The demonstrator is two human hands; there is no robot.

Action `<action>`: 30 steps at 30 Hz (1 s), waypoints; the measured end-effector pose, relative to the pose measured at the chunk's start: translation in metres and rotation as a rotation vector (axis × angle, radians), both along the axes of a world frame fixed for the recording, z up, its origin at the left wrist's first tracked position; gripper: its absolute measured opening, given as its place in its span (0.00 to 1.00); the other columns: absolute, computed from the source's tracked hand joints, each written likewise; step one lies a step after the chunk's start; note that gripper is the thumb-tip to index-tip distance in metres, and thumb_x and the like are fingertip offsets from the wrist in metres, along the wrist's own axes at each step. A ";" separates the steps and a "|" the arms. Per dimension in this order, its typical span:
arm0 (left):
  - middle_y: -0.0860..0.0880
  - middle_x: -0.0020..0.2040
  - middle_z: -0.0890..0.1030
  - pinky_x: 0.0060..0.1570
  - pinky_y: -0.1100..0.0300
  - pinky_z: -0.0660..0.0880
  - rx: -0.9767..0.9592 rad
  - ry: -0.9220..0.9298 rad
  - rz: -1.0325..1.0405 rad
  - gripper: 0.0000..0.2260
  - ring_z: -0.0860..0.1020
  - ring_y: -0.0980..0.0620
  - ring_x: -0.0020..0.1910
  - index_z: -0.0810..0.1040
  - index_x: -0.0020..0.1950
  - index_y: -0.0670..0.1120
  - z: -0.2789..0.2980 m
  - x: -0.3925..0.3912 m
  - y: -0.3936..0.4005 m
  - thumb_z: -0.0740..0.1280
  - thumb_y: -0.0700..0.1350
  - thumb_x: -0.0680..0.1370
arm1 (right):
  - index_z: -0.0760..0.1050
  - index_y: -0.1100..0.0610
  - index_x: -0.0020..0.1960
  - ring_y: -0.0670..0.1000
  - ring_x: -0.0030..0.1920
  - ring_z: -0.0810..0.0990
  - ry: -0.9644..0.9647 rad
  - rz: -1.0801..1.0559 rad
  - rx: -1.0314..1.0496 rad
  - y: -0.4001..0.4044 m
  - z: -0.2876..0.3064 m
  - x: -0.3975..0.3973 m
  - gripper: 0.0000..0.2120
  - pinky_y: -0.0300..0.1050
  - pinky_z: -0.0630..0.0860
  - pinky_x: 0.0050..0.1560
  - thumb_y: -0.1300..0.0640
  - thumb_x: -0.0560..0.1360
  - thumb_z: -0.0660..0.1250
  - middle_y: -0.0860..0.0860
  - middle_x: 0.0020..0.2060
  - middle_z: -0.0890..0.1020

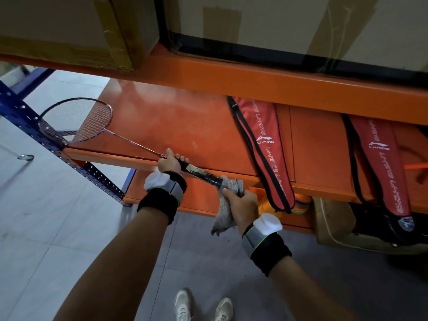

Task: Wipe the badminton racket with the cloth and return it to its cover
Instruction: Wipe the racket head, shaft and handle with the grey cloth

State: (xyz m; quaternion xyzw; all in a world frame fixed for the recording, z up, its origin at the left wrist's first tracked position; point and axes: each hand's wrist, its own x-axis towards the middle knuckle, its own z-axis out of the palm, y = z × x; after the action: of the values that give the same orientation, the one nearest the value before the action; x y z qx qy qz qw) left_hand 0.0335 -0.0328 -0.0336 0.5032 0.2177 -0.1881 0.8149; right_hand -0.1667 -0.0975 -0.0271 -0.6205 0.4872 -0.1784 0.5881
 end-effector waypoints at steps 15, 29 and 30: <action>0.47 0.29 0.70 0.28 0.58 0.73 0.231 -0.087 -0.335 0.11 0.71 0.53 0.20 0.65 0.41 0.44 -0.022 0.002 0.019 0.58 0.43 0.83 | 0.81 0.57 0.42 0.52 0.41 0.81 0.000 0.067 0.333 -0.057 -0.010 0.027 0.11 0.45 0.78 0.42 0.56 0.76 0.61 0.52 0.39 0.83; 0.47 0.29 0.67 0.26 0.61 0.70 0.344 -0.155 -0.488 0.11 0.68 0.54 0.20 0.65 0.40 0.45 -0.027 0.089 0.085 0.58 0.43 0.83 | 0.75 0.57 0.33 0.51 0.33 0.78 0.000 0.100 0.271 -0.003 -0.040 0.206 0.11 0.45 0.75 0.38 0.68 0.72 0.67 0.56 0.30 0.78; 0.47 0.29 0.68 0.27 0.60 0.70 0.349 -0.159 -0.490 0.11 0.68 0.53 0.20 0.65 0.41 0.45 -0.026 0.101 0.090 0.58 0.43 0.83 | 0.75 0.58 0.33 0.51 0.29 0.76 0.001 0.091 0.278 0.003 -0.039 0.221 0.11 0.42 0.74 0.35 0.68 0.73 0.66 0.54 0.27 0.77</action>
State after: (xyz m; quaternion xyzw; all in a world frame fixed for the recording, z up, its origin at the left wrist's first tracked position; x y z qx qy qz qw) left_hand 0.1341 0.0571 -0.0593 0.6861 0.0545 -0.2987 0.6611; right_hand 0.0539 -0.0950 -0.0665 -0.5545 0.4788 -0.0822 0.6757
